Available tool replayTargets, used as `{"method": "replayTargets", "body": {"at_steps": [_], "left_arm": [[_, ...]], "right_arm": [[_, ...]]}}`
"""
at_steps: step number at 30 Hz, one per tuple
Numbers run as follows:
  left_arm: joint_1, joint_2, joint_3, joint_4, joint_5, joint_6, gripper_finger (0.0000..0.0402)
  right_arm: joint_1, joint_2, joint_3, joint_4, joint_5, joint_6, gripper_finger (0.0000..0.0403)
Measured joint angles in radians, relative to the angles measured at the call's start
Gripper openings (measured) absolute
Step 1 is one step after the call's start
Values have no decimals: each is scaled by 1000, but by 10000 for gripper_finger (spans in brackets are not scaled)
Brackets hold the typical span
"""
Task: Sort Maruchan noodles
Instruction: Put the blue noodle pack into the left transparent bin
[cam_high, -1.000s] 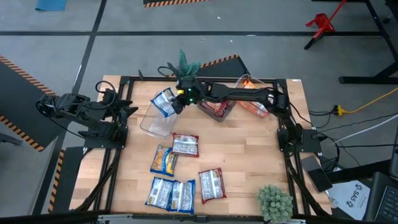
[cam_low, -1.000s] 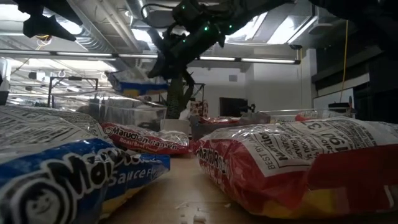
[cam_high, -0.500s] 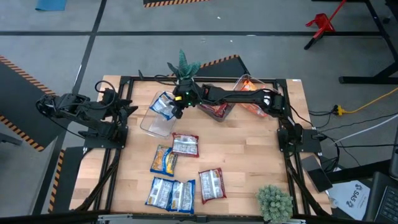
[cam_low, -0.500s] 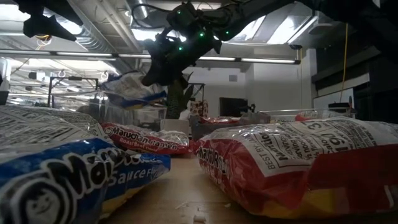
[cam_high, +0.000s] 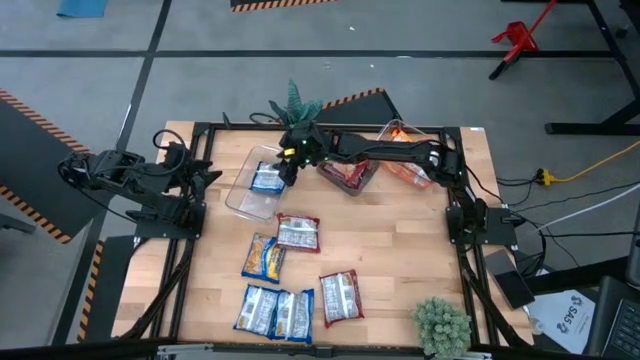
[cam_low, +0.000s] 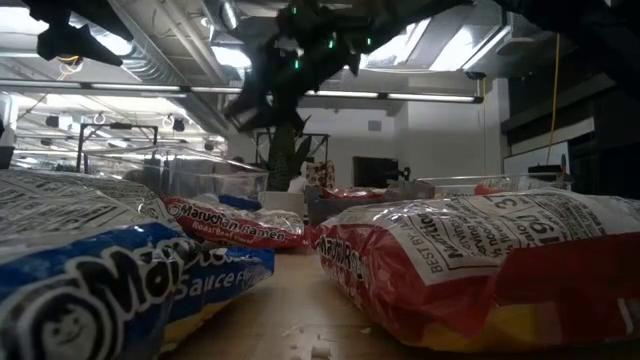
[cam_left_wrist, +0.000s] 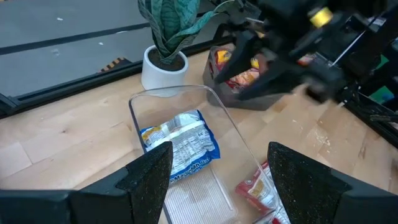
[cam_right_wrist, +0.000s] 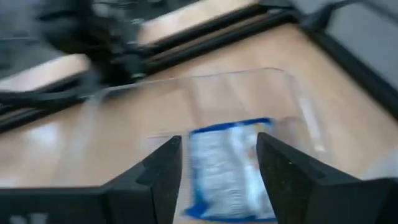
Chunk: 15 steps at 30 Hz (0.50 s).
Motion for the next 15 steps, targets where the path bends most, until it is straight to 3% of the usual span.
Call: {"method": "replayTargets", "body": {"at_steps": [4, 7, 15], "left_arm": [[0, 0, 0, 1, 14, 0, 258], [0, 0, 0, 2, 87, -3, 258], [-8, 62, -57, 123, 554, -56, 258]], "right_arm": [[48, -16, 102, -164, -118, -4, 193], [122, -16, 152, -314, -125, -79, 188], [320, -14, 158, -647, 53, -175, 186]]}}
